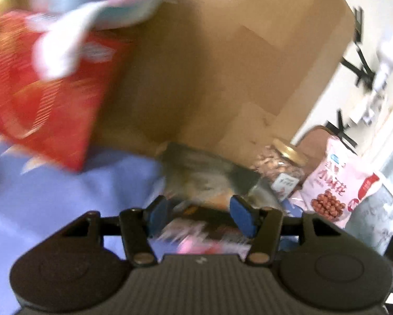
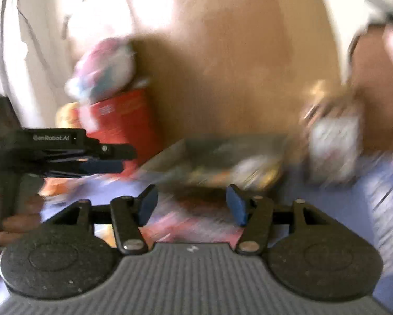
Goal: Organize snacks
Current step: 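Grasp the pale green packet with the left tool, then carry the pale green packet into the black tin box and release, then reach back and grasp the bright green packet with the left tool, then lift the bright green packet into the black tin box and release, then reach back and grasp the pink candy box with the left tool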
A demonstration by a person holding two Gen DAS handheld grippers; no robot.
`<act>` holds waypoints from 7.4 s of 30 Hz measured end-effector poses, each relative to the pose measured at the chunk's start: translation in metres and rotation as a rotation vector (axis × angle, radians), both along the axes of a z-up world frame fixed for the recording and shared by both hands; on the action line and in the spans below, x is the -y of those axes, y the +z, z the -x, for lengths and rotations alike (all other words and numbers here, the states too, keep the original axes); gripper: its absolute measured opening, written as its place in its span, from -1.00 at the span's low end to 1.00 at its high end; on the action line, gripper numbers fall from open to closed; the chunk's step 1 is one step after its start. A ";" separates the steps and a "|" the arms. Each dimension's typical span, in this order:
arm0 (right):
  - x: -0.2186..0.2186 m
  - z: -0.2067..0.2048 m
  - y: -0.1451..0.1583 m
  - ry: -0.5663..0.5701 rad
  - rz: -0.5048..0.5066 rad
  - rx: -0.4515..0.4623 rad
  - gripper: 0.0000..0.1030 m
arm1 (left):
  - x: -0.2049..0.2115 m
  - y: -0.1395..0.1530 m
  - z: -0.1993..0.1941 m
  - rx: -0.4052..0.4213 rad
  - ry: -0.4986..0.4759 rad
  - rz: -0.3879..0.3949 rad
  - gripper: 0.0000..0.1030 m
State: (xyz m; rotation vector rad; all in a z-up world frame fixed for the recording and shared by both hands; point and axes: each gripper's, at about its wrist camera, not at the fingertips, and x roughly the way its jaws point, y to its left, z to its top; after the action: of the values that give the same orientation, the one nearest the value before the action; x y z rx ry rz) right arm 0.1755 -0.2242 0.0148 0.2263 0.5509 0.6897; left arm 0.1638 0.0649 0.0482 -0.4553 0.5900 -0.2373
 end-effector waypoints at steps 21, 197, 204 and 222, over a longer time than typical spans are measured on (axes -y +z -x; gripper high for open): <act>-0.057 0.093 -0.040 0.196 0.295 0.033 0.13 | 0.033 -0.070 0.067 -0.165 -0.159 0.001 -0.22; 0.027 -0.030 -0.047 -0.138 0.068 -0.107 -0.04 | 0.085 -0.063 -0.072 -0.179 -0.065 -0.216 0.36; 0.013 -0.019 -0.040 -0.143 0.130 -0.037 -0.28 | 0.099 -0.056 -0.059 -0.159 -0.093 -0.203 0.09; 0.012 0.137 -0.039 0.016 0.206 -0.018 -0.23 | 0.094 -0.060 0.111 -0.164 -0.169 -0.214 0.26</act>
State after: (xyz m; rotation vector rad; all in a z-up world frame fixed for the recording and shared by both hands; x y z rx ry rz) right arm 0.0385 -0.2367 -0.0245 0.0354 0.6374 0.6422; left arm 0.0523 -0.0290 -0.0122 -0.2186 0.8071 -0.2957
